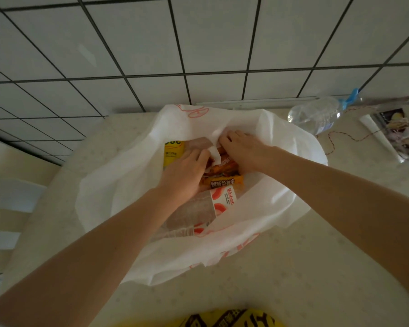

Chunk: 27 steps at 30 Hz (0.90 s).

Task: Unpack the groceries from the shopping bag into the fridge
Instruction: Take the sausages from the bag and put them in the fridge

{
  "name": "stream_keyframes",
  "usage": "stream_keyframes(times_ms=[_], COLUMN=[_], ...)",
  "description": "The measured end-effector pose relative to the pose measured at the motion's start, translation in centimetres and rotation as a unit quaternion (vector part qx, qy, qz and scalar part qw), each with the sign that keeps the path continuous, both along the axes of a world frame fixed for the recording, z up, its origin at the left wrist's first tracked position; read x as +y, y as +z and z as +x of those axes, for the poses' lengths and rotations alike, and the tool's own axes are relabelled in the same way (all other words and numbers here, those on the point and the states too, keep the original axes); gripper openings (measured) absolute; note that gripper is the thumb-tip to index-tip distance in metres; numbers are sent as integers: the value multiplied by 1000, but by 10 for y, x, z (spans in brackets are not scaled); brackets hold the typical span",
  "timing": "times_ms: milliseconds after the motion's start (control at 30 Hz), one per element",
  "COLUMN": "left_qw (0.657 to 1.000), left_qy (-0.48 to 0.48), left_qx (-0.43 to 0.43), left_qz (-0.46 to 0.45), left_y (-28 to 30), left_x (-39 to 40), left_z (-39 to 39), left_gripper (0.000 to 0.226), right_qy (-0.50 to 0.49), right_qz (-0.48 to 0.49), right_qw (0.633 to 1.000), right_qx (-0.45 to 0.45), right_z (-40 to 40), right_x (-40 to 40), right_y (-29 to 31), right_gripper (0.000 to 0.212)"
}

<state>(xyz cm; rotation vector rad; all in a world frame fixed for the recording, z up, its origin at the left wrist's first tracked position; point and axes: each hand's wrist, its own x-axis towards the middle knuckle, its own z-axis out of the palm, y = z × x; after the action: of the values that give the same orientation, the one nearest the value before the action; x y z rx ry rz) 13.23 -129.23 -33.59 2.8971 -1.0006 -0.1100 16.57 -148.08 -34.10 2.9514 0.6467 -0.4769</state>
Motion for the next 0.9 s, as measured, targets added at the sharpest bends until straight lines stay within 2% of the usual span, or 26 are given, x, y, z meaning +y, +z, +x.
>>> stream_keyframes(times_ms=[133, 333, 467, 567, 633, 800, 900], left_qw=[999, 994, 992, 995, 995, 987, 978], left_qy=[21, 65, 81, 70, 67, 71, 89], left_qx=[26, 73, 88, 71, 77, 137, 181], left_qz=[-18, -41, -41, -18, -13, -35, -48], left_y=[5, 1, -1, -3, 0, 13, 19], left_x=[-2, -1, 3, 7, 7, 8, 8], left_z=[-3, 2, 3, 2, 2, 9, 11], left_gripper=[46, 59, 71, 58, 50, 38, 36], right_qy=[19, 39, 37, 39, 30, 3, -35], right_qz=[32, 23, 63, 102, 130, 178, 243], right_qw=[999, 999, 996, 992, 989, 981, 969], right_qx=[-15, -28, -42, -60, -70, -72, -32], right_z=[-5, -12, -16, -20, -23, -28, -33], right_x=[-7, -11, -16, -20, -24, -29, -34], right_y=[0, 0, -1, -3, -2, 5, 13], right_gripper=[77, 93, 78, 52, 45, 41, 50])
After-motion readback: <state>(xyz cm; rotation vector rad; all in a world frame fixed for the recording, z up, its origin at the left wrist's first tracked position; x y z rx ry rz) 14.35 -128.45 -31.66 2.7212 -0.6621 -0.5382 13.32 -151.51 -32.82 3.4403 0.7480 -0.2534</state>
